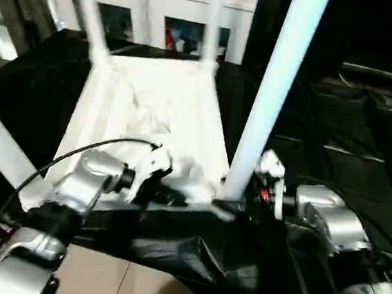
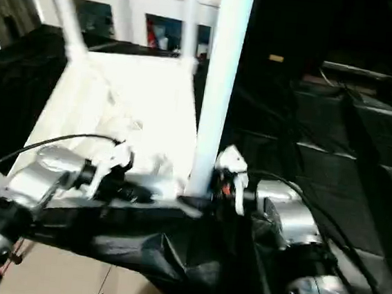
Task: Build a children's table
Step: Rotate leg to tighten
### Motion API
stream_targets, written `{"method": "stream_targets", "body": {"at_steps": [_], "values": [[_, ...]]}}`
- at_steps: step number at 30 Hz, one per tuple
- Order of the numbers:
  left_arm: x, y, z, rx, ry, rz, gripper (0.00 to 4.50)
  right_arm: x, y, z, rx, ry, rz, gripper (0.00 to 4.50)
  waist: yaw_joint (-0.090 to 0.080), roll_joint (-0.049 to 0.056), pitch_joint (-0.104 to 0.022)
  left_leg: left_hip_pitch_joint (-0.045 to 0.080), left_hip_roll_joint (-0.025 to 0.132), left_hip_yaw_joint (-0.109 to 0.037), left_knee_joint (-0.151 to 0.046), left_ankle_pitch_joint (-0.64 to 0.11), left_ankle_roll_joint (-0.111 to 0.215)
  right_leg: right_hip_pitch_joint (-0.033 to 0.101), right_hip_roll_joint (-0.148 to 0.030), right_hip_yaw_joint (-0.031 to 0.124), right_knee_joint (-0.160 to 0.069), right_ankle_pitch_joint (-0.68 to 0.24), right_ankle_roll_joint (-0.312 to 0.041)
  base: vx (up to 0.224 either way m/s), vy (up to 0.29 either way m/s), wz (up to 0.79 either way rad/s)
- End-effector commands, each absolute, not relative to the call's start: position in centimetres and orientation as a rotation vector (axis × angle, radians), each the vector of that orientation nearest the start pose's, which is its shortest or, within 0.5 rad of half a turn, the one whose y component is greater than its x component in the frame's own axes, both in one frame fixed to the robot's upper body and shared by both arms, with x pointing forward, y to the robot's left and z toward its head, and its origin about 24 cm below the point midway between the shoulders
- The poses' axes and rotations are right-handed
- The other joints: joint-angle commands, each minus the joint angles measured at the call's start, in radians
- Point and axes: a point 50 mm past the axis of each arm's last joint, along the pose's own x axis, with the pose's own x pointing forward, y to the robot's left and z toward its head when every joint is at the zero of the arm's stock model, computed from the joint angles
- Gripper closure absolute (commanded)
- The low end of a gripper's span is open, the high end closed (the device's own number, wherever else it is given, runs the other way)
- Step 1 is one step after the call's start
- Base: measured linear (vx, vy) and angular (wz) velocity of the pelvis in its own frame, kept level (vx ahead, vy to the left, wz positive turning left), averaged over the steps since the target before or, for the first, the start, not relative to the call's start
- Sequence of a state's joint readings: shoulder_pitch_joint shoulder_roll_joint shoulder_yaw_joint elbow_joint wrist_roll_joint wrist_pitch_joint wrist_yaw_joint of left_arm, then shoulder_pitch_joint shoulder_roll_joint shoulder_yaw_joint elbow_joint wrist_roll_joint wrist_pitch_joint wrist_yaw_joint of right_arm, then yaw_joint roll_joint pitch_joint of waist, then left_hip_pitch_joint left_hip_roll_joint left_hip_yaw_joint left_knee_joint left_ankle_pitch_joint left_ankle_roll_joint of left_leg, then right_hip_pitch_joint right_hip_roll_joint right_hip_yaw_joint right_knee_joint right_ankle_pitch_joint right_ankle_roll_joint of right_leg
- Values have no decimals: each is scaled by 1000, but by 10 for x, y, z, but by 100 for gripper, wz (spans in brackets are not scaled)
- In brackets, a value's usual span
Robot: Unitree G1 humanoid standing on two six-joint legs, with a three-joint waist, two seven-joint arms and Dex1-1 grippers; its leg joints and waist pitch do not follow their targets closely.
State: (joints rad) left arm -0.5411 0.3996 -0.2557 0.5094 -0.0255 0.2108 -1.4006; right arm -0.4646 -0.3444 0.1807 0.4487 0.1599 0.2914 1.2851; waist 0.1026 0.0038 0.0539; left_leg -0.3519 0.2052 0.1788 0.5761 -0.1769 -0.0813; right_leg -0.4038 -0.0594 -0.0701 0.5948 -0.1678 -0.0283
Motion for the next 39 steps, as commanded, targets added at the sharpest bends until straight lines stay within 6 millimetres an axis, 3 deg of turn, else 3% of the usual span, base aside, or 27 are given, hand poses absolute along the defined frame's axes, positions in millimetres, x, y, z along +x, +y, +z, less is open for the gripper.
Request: {"method": "stream_targets", "body": {"at_steps": [1,8,12,15,17,18,21,23,24,26,27,29,31,35,36,39], "values": [[297,127,64,259,455,-1582,450,285,-125,39,-29,496,1460,117,0,-5,-61,6,32,-6,-64,-223,48,51,-79,47,-75,-322,-179,0,0,0],[296,127,63,259,462,-1590,450,283,-123,40,-26,514,1481,159,7,-5,-65,6,30,-4,-61,-195,45,51,-79,48,-71,-285,-181,0,0,0],[302,124,62,251,443,-1508,450,282,-119,38,-19,505,1477,177,6,-5,-64,5,29,-5,-61,-196,45,51,-78,47,-71,-284,-182,0,0,0],[316,115,66,216,400,-1366,450,289,-112,33,-2,473,1345,178,6,-9,-61,14,26,-2,-58,-222,30,43,-80,48,-81,-350,-170,0,0,0],[321,110,67,205,386,-1323,450,296,-109,29,5,466,1237,183,2,-12,-59,7,22,-6,-63,-224,24,49,-80,45,-85,-406,-145,0,0,0],[327,104,69,196,371,-1272,450,304,-105,23,23,461,1101,185,-2,-8,-56,13,21,-6,-63,-236,14,40,-82,45,-92,-451,-131,0,0,0],[338,88,72,174,349,-1170,450,315,-94,14,87,465,884,194,-25,-10,-57,2,16,-15,-66,-244,-3,51,-84,37,-97,-513,-97,0,0,0],[340,84,73,171,344,-1151,450,316,-92,13,97,465,859,196,-31,-12,-57,7,13,-13,-63,-259,7,46,-83,36,-106,-533,-85,0,0,0],[343,74,74,162,334,-1120,450,319,-81,12,115,468,809,197,-33,-5,-58,11,13,-11,-60,-260,15,41,-81,40,-108,-517,-90,0,0,0],[344,69,74,151,332,-1106,450,320,-75,11,117,468,794,197,-36,-6,-58,12,12,-10,-60,-259,22,40,-78,38,-107,-506,-97,0,0,0],[344,62,75,146,322,-1105,450,319,-63,13,120,455,819,197,-39,0,-58,10,14,-11,-62,-264,22,40,-77,38,-106,-487,-107,0,0,0],[344,58,75,144,314,-1112,450,317,-54,15,114,436,865,197,-39,-4,-58,9,13,-12,-62,-270,28,43,-76,37,-104,-474,-111,0,0,0],[341,56,75,149,302,-1149,450,315,-50,19,134,399,926,143,-39,-3,-60,6,15,-12,-62,-262,34,45,-79,40,-101,-455,-119,0,0,0],[333,60,74,158,298,-1242,450,314,-58,24,147,386,997,118,-40,-2,-60,4,17,-13,-65,-261,42,48,-78,41,-97,-427,-132,0,0,0],[330,64,73,167,302,-1277,450,312,-63,25,110,382,1042,86,-38,-8,-61,4,18,-12,-64,-258,48,50,-78,42,-95,-411,-135,0,0,0],[326,73,71,184,313,-1320,450,308,-77,28,60,382,1122,79,-34,-3,-64,3,22,-11,-63,-231,56,53,-79,45,-85,-342,-160,0,0,0]]}}
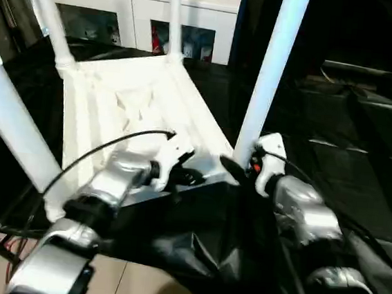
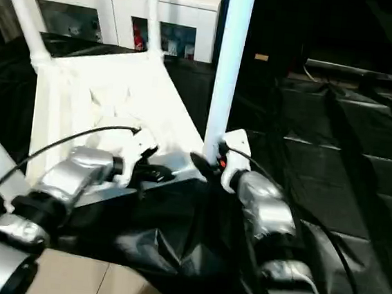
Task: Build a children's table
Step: Rotate leg to tighten
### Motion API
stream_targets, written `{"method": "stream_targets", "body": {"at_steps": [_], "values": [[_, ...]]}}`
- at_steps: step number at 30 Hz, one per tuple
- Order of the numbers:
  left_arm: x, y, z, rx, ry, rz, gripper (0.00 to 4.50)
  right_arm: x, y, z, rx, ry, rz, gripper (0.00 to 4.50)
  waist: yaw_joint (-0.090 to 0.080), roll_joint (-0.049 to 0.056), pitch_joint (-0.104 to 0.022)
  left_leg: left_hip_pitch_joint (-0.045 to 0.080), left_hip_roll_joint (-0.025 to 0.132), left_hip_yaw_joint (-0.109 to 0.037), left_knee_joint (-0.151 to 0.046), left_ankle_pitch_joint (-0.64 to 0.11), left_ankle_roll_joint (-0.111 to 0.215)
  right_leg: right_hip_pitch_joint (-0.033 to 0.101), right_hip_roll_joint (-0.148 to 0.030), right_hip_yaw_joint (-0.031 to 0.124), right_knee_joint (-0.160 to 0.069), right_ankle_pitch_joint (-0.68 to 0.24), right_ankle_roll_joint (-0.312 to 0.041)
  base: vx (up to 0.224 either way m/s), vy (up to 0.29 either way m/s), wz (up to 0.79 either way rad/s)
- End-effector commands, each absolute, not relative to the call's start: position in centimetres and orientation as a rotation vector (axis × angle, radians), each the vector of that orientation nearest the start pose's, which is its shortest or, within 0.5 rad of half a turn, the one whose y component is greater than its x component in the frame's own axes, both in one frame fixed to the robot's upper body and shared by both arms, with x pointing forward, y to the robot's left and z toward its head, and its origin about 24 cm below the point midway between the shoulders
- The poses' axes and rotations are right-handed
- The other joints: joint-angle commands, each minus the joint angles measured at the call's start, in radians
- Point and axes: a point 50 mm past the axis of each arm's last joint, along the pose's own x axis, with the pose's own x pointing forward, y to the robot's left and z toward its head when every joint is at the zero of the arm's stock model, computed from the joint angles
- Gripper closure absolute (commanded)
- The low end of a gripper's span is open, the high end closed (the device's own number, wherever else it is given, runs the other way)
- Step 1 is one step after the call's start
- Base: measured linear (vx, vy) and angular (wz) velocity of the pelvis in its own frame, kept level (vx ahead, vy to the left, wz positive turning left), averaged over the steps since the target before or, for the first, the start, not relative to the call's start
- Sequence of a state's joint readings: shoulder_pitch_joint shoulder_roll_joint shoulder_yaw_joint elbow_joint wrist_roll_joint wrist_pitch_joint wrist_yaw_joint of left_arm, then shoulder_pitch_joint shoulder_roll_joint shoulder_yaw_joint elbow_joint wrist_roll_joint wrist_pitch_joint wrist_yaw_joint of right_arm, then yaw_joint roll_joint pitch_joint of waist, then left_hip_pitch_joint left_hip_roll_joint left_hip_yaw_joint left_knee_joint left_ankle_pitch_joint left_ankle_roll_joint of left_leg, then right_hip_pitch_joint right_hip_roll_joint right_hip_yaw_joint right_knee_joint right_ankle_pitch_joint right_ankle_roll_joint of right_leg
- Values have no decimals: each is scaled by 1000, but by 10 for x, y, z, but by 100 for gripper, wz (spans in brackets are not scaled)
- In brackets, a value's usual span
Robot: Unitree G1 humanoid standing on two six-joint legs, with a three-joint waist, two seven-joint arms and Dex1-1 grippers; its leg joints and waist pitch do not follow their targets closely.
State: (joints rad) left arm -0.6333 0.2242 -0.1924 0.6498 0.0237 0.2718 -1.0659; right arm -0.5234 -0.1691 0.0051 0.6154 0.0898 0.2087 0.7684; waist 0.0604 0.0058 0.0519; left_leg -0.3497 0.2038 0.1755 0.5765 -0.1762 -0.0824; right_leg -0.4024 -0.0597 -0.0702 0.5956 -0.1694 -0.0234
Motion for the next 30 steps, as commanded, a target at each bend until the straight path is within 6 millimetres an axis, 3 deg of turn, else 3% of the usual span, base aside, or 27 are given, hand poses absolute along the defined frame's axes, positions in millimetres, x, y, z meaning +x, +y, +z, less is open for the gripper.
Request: {"method": "stream_targets", "body": {"at_steps": [1,4,5,7,11,12,16,24,30], "values": [[326,74,71,185,314,-1323,450,307,-78,28,58,382,1127,79,8,-5,-62,0,23,-6,-62,-226,61,50,-77,46,-85,-324,-170,0,0,0],[320,85,69,215,321,-1391,450,303,-94,33,11,383,1212,79,14,-2,-64,-1,26,-2,-60,-191,72,52,-76,46,-75,-246,-202,0,0,0],[319,87,69,222,325,-1409,450,302,-98,33,-7,385,1233,79,18,-3,-67,-5,28,-4,-59,-183,73,59,-75,44,-70,-225,-206,0,0,0],[315,95,67,249,341,-1448,450,298,-105,33,-80,383,1293,79,22,-2,-67,-3,30,-2,-57,-173,77,55,-75,45,-66,-188,-219,0,0,0],[312,105,65,282,362,-1478,450,291,-114,33,-127,415,1369,79,33,-4,-65,1,30,-1,-59,-190,76,54,-76,45,-67,-212,-215,0,0,0],[311,109,65,284,368,-1491,450,289,-117,34,-124,433,1393,79,35,-6,-62,2,30,0,-60,-209,69,52,-77,45,-72,-264,-205,0,0,0],[306,118,66,276,385,-1534,450,286,-122,38,-107,465,1453,79,40,-8,-61,2,33,-2,-63,-215,58,51,-81,47,-75,-313,-185,0,0,0],[300,125,67,265,403,-1580,450,285,-121,41,-64,480,1497,143,44,-7,-64,1,32,-1,-60,-184,60,50,-78,47,-67,-243,-205,0,0,0],[305,121,66,222,396,-1505,450,279,-117,37,-1,495,1497,177,50,-8,-63,2,31,-1,-60,-190,52,50,-80,47,-70,-276,-190,0,0,0]]}}
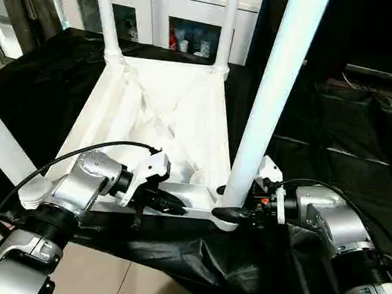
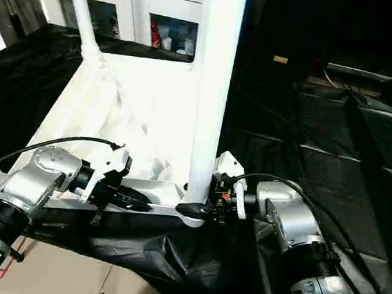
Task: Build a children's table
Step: Rotate leg to tighten
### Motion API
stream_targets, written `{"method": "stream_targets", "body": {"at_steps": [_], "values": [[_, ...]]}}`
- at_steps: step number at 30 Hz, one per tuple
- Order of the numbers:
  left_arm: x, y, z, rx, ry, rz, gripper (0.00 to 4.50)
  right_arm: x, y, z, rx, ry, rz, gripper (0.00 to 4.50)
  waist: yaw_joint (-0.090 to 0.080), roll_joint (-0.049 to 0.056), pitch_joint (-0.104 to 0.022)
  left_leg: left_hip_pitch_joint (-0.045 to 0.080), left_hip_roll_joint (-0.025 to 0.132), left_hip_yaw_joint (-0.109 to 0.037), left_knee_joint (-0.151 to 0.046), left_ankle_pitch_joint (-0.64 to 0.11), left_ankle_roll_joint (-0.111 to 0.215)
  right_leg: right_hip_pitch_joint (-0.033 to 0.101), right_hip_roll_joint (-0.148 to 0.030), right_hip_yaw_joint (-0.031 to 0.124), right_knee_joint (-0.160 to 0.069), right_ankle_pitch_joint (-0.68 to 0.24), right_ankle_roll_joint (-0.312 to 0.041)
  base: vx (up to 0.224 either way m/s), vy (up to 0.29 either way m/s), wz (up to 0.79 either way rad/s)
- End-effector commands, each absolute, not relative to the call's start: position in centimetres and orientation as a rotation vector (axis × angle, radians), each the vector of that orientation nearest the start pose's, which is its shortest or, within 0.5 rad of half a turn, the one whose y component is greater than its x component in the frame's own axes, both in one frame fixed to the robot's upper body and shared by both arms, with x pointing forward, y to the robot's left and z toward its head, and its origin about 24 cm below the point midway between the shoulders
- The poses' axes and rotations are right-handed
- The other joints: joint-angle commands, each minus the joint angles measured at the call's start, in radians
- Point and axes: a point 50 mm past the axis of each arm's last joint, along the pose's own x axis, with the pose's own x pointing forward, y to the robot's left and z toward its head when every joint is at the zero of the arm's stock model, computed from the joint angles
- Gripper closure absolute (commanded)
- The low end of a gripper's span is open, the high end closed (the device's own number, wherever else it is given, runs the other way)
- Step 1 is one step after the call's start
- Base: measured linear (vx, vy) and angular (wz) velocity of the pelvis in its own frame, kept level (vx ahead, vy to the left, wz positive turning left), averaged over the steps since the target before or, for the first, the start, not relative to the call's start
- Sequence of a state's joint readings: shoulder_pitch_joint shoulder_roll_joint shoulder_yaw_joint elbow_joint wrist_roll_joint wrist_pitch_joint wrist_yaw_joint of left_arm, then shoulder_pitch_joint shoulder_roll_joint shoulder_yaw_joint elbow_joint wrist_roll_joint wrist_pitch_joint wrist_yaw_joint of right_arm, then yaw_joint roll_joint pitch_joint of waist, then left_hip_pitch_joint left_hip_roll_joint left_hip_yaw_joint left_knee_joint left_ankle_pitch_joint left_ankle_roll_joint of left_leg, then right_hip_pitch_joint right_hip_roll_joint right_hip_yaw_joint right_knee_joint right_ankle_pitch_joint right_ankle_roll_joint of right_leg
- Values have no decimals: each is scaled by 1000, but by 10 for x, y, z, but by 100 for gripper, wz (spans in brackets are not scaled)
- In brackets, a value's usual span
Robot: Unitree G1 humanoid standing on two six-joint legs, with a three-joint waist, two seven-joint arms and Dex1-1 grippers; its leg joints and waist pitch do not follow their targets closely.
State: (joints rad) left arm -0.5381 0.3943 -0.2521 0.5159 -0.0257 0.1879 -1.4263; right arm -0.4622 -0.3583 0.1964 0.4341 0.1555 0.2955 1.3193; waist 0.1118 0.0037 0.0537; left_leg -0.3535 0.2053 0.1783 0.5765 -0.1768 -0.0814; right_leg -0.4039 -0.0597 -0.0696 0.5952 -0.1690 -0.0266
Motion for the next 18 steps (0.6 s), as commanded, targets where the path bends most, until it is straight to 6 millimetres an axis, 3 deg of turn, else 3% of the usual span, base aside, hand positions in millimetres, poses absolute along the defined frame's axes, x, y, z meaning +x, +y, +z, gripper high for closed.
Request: {"method": "stream_targets", "body": {"at_steps": [1,4,6,7,9,11,12,14,18], "values": [[305,121,66,222,396,-1505,450,279,-117,37,-1,495,1497,178,-2,-6,-65,6,30,-3,-60,-189,50,52,-79,47,-70,-276,-186,0,0,0],[315,112,68,162,373,-1404,450,282,-109,31,47,484,1399,183,1,-5,-62,11,29,-3,-60,-206,42,46,-80,47,-76,-309,-182,0,0,0],[320,105,68,156,364,-1349,450,290,-102,26,61,466,1268,184,-5,-8,-60,9,24,-7,-65,-226,26,49,-80,44,-83,-384,-154,0,0,0],[325,98,69,148,357,-1304,450,300,-94,22,76,455,1121,186,-9,-7,-59,8,23,-7,-65,-231,22,48,-82,45,-85,-401,-147,0,0,0],[329,91,70,136,351,-1263,450,306,-89,18,94,455,1022,191,-30,-7,-56,6,15,-14,-67,-257,-2,50,-84,37,-97,-514,-108,0,0,0],[334,83,71,134,343,-1210,450,312,-83,15,104,455,918,192,-37,-8,-54,5,13,-16,-67,-265,3,50,-84,33,-106,-555,-85,-27,0,-6],[337,78,71,136,341,-1184,450,315,-79,15,116,455,880,194,-39,-1,-55,8,11,-16,-65,-266,7,46,-84,35,-110,-564,-76,0,0,0],[341,68,73,145,334,-1126,450,321,-68,15,149,458,787,194,-45,-5,-57,15,10,-15,-62,-264,9,40,-81,36,-111,-549,-85,0,0,0],[342,59,75,150,318,-1108,450,323,-57,19,159,424,779,194,-50,-4,-59,8,14,-14,-66,-265,23,44,-77,37,-102,-467,-115,0,0,0]]}}
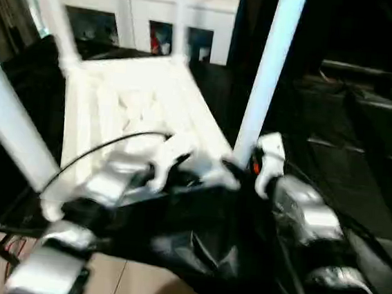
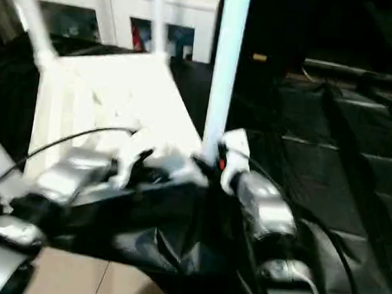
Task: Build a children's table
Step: Rotate leg to tighten
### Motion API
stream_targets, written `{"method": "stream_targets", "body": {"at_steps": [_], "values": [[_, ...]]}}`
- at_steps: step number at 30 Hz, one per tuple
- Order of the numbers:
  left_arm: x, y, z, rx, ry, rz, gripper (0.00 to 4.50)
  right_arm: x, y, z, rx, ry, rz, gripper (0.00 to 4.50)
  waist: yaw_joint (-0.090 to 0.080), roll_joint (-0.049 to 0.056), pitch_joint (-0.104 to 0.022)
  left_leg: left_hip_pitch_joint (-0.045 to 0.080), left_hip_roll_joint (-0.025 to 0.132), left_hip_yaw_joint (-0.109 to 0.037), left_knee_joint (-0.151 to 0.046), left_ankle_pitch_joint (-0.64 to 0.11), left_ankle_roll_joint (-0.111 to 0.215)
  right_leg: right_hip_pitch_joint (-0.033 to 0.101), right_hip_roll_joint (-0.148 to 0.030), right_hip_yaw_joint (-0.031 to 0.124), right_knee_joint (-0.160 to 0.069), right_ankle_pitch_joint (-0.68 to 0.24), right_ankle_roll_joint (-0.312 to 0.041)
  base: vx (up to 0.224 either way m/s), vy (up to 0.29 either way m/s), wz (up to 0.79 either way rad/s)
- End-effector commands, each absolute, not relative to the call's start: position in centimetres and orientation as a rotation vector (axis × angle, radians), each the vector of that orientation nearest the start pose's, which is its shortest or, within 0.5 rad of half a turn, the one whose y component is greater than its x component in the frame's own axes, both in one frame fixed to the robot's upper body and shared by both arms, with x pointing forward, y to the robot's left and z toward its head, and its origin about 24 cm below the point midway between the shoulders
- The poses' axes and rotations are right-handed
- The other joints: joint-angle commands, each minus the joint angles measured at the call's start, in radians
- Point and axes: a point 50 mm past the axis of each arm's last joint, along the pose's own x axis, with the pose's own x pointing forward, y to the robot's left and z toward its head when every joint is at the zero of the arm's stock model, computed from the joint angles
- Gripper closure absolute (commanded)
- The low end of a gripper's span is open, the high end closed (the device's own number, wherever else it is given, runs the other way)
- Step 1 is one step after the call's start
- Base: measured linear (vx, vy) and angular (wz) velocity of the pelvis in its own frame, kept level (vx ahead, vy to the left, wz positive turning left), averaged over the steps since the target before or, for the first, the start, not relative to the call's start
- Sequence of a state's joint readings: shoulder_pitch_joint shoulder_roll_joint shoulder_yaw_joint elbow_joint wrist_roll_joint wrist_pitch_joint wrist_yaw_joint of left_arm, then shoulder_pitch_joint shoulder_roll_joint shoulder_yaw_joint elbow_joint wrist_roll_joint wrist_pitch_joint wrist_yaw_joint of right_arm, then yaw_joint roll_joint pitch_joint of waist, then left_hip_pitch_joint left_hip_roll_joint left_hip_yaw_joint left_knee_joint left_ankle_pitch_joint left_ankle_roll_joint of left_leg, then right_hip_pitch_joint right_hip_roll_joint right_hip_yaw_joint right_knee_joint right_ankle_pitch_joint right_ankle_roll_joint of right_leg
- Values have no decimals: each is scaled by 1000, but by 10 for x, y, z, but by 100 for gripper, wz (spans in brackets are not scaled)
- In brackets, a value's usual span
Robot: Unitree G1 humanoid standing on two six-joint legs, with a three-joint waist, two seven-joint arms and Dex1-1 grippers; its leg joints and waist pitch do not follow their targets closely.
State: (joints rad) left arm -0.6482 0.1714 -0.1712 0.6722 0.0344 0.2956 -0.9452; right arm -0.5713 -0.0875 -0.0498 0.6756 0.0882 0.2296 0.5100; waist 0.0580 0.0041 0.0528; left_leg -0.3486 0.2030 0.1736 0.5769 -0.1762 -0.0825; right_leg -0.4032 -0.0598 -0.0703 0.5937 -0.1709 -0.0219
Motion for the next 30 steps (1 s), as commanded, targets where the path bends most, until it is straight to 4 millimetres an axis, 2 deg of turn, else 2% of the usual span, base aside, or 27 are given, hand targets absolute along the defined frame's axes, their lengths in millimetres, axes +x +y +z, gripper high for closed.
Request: {"method": "stream_targets", "body": {"at_steps": [1,3,4,7,8,9,10,13,14,15,16,17,18,20,25,29,30], "values": [[342,57,75,153,311,-1105,450,323,-53,21,162,405,791,161,5,2,-58,5,16,-9,-65,-271,26,42,-78,39,-101,-456,-125,0,0,0],[341,55,75,155,302,-1120,450,323,-52,23,191,391,814,126,5,-1,-60,4,18,-7,-65,-262,33,45,-77,43,-95,-406,-143,0,0,0],[339,56,76,152,294,-1150,450,323,-53,25,208,385,837,126,4,-2,-59,1,17,-7,-66,-257,36,48,-76,42,-92,-392,-150,0,0,0],[334,60,75,158,286,-1211,450,321,-58,27,184,369,886,105,5,-2,-59,-1,17,-8,-66,-257,40,50,-78,42,-94,-399,-149,0,0,0],[334,60,75,158,286,-1211,450,321,-58,27,184,369,886,82,4,-2,-60,-2,18,-8,-66,-253,40,51,-78,43,-91,-393,-150,0,0,0],[332,64,75,161,284,-1243,450,320,-62,28,163,364,928,82,5,-1,-61,1,19,-7,-65,-245,40,48,-78,44,-91,-380,-156,0,0,0],[330,69,74,166,290,-1262,450,317,-67,29,144,360,975,82,7,-3,-61,-2,20,-8,-65,-244,49,54,-79,44,-88,-364,-161,0,0,0],[326,77,73,170,293,-1305,450,314,-76,30,120,355,1047,82,9,-1,-63,-3,22,-7,-64,-225,55,56,-78,44,-84,-331,-171,0,0,0],[323,82,73,175,296,-1341,450,311,-83,32,106,356,1100,82,8,0,-63,-3,24,-5,-64,-212,59,53,-77,47,-80,-294,-185,0,0,0],[320,86,74,175,301,-1386,450,308,-91,34,90,359,1151,82,13,-1,-64,0,26,-4,-62,-208,63,55,-77,46,-77,-274,-196,0,0,0],[320,86,74,175,301,-1386,450,308,-91,34,90,359,1151,82,18,1,-67,-3,28,-2,-60,-189,71,56,-75,47,-70,-225,-209,0,0,0],[317,91,74,175,310,-1420,450,305,-99,36,77,367,1201,82,17,2,-65,-4,29,-2,-62,-183,73,55,-73,45,-68,-213,-215,0,0,0],[315,94,74,178,318,-1439,450,303,-103,37,71,377,1231,82,22,4,-69,-2,31,-1,-59,-175,76,57,-74,44,-64,-187,-223,0,0,0],[312,99,73,189,340,-1470,450,298,-110,38,56,402,1283,82,31,3,-68,-3,32,0,-58,-170,83,57,-74,45,-61,-169,-231,0,0,0],[307,110,69,228,387,-1522,450,287,-124,37,29,488,1399,82,45,2,-64,0,33,0,-60,-196,70,53,-77,46,-67,-221,-220,0,0,0],[302,115,67,242,412,-1566,450,283,-127,37,33,521,1441,82,50,0,-61,3,32,0,-63,-219,55,50,-78,47,-76,-309,-188,0,0,0],[300,117,67,241,422,-1585,450,281,-129,38,36,540,1469,97,53,-1,-62,4,32,-1,-63,-220,51,50,-80,46,-76,-324,-183,0,0,0]]}}
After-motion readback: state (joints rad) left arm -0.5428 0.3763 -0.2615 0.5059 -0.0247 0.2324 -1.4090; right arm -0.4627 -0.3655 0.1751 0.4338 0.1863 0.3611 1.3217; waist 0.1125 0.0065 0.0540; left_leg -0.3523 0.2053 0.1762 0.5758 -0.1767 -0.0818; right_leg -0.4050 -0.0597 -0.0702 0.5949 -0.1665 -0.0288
